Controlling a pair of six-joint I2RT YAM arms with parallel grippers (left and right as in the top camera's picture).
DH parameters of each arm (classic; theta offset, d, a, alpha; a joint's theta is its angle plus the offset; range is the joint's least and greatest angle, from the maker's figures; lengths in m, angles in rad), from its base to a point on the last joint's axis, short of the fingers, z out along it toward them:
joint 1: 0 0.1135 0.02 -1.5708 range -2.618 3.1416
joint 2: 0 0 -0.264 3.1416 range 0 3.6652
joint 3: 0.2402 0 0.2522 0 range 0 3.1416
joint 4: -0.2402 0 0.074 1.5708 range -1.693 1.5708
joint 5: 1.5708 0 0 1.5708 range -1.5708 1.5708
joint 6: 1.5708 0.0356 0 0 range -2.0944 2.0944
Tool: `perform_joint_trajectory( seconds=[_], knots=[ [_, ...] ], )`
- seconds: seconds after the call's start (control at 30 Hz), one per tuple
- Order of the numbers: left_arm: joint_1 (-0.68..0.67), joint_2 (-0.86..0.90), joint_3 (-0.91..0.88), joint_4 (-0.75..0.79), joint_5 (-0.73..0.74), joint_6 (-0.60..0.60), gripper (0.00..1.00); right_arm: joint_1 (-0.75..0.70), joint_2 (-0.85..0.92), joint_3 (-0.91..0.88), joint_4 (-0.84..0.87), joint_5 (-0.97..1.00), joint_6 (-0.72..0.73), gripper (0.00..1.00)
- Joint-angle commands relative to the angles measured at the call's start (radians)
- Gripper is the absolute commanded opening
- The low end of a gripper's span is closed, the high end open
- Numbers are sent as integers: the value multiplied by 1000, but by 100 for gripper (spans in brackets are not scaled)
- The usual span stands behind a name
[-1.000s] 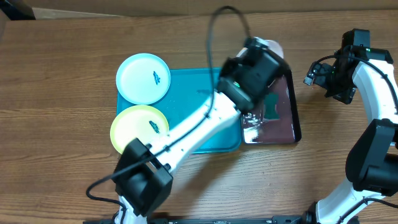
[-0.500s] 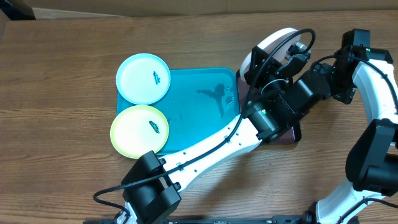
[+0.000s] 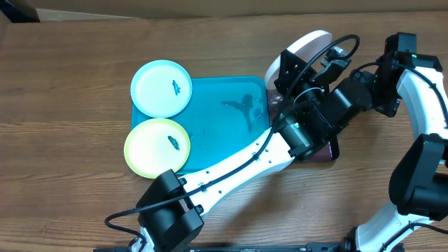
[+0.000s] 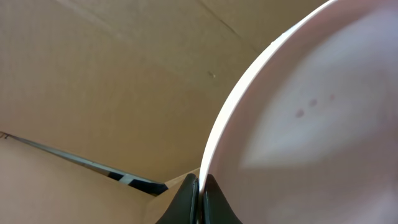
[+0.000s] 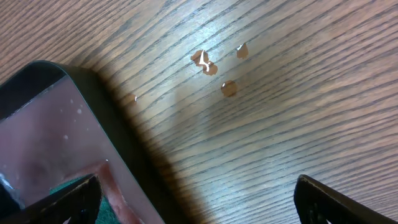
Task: Clean dirty plates on tray and stack at the side
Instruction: 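Lift the white plate by its rim with the left gripper, then carry the white plate left and set it on the table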
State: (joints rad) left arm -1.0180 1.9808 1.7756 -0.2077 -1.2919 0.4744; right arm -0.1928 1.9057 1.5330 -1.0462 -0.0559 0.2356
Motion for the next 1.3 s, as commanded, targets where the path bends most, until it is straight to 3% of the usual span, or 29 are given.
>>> perform_joint_trajectory(
  seconds=[0.0, 0.1, 0.2, 0.37, 0.47, 0.67, 0.87, 0.97, 1.27],
  knots=[
    [0, -19, 29, 10, -27, -35, 4, 2, -9, 18, 5, -6, 4, 100],
    [2, -19, 29, -23, -25, -114, 4, 2, -9, 18, 5, -6, 4, 100],
    [10, -19, 28, -153, 25, -285, 4, 2, -9, 18, 5, -6, 4, 100],
    [72, -11, 27, -507, 397, -742, 4, 2, -9, 18, 5, -6, 4, 100],
    [139, 2, 27, -607, 670, -878, 4, 2, -9, 18, 5, -6, 4, 100],
    [330, 0, 28, -642, 1246, -882, 4, 2, -9, 18, 5, -6, 4, 100],
    [663, 1, 28, -710, 1793, -882, 4, 2, -9, 18, 5, -6, 4, 100],
    [832, 1, 28, -755, 1875, -870, 4, 2, -9, 18, 5, -6, 4, 100],
    [1376, 1, 28, -948, 1841, -760, 4, 2, -9, 18, 5, -6, 4, 100]
  ],
)
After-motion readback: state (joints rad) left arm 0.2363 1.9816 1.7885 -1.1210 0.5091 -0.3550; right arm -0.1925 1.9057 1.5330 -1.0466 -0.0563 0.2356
